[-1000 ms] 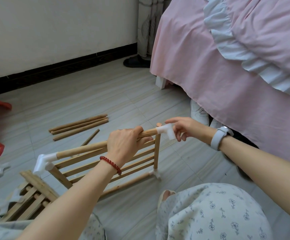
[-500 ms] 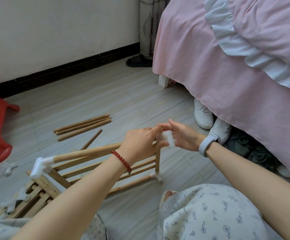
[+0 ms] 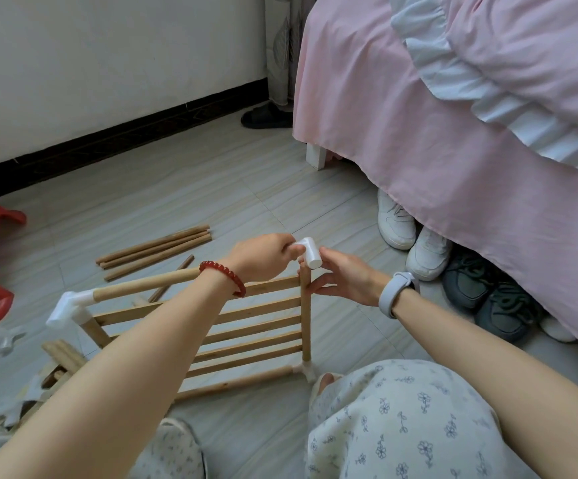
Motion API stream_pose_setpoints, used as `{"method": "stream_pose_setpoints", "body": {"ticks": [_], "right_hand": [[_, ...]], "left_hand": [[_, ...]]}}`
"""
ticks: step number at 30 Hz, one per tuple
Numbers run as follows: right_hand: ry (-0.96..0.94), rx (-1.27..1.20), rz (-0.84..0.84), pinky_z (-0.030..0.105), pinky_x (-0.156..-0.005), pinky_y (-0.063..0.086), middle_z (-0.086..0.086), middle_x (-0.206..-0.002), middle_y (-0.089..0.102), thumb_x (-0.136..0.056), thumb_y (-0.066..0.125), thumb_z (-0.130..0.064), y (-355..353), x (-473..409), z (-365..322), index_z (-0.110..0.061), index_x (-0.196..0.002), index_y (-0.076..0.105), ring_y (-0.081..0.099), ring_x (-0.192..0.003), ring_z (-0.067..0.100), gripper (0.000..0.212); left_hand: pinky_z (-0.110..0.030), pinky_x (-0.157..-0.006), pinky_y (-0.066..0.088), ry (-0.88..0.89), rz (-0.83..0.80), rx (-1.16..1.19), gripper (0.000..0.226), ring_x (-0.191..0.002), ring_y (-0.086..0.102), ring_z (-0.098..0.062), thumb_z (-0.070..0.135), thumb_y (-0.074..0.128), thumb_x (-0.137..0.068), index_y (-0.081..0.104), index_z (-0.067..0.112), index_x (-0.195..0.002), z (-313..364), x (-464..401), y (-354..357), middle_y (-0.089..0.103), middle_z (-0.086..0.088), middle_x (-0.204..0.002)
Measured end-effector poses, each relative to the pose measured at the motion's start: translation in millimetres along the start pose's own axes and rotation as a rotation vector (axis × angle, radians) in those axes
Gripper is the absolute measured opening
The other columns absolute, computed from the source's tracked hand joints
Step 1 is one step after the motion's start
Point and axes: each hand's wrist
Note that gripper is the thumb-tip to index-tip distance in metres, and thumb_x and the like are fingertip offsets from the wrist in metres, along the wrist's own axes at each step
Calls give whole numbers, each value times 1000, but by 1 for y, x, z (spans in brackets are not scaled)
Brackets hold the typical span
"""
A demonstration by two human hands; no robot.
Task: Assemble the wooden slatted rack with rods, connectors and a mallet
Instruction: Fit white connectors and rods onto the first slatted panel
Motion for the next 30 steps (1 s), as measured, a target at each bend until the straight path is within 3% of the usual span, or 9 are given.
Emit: {"method": "stream_pose_setpoints", "body": {"ticks": [4, 6, 9, 12, 18, 23, 25, 28, 30], "right_hand": [[7, -1, -16, 42, -102, 42, 9, -118, 61, -103, 23, -40, -1, 0, -1, -15, -117, 57, 63, -88, 21, 44], [-2, 5, -20, 43, -104, 41, 8, -117, 61, -103, 23, -40, 0, -1, -1, -17, -120, 55, 63, -88, 21, 43], [-26, 7, -11, 43, -103, 42, 6, -113, 63, -103, 21, -42, 0, 1, 0, -22, -126, 51, 63, -88, 21, 43], [-26, -33, 18, 43, -100, 45, 9, -120, 62, -103, 21, -43, -3, 1, 4, -19, -128, 51, 63, -93, 24, 46], [-82, 5, -11, 35, -83, 54, 7, -115, 60, -97, 41, -4, 1, 2, 19, -15, -123, 54, 63, -92, 23, 31], [-203, 283, 111, 17, -62, 45, -5, -92, 64, -95, 50, -8, 11, -5, 5, -15, -117, 57, 57, -77, 10, 24], [-291, 289, 168, 14, -69, 48, -4, -94, 67, -94, 53, -12, 8, -8, -17, -16, -112, 59, 61, -85, 7, 19], [-469, 374, 253, 30, -89, 49, 0, -97, 69, -91, 59, -19, 1, -10, -62, -24, -104, 61, 63, -99, 15, 14], [-581, 427, 267, 20, -85, 48, -4, -94, 65, -92, 58, -15, 3, -7, -97, -19, -105, 60, 61, -94, 10, 14]], "left_hand": [[-22, -57, 36, 17, 61, -62, 36, -76, 51, -14, 34, 30, -103, 50, 14, -125, -1, 3, -2, 56, 1, -90], [-19, -49, 32, 68, 103, -119, 40, -63, 46, -10, 27, 32, -103, 31, 25, -143, -2, 8, -2, 49, 5, -86], [-18, -46, 33, 176, 59, -273, 72, -58, 39, -6, 6, 40, -98, 2, 41, -149, -5, 13, 1, 48, 2, -112], [-15, -48, 29, 218, 7, -349, 70, -64, 37, -6, 12, 46, -95, 10, 41, -148, -3, 13, 2, 37, -3, -135], [-25, -64, 49, 245, 117, -227, 53, -78, 55, -17, 49, 48, -93, 29, 36, -140, -4, 9, 10, 52, -4, -104], [-25, -60, 45, 279, 208, -205, 41, -74, 55, -19, 38, 41, -99, 34, 33, -140, -7, 4, 3, 51, -4, -96], [-22, -56, 41, 305, 289, -150, 38, -72, 54, -20, 32, 40, -100, 37, 30, -138, -8, 2, -12, 51, -4, -95], [-24, -64, 46, 306, 436, 58, 35, -76, 53, -15, 21, 41, -99, 41, 24, -135, -5, 0, -50, 53, -6, -102], [-17, -66, 41, 286, 489, 269, 36, -73, 47, -5, 11, 41, -98, 41, 24, -133, -3, 5, -73, 50, 0, -101]]}}
Point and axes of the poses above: each hand's wrist, its own x-axis away from the middle knuckle, its own y-axis out of the palm, z = x × y
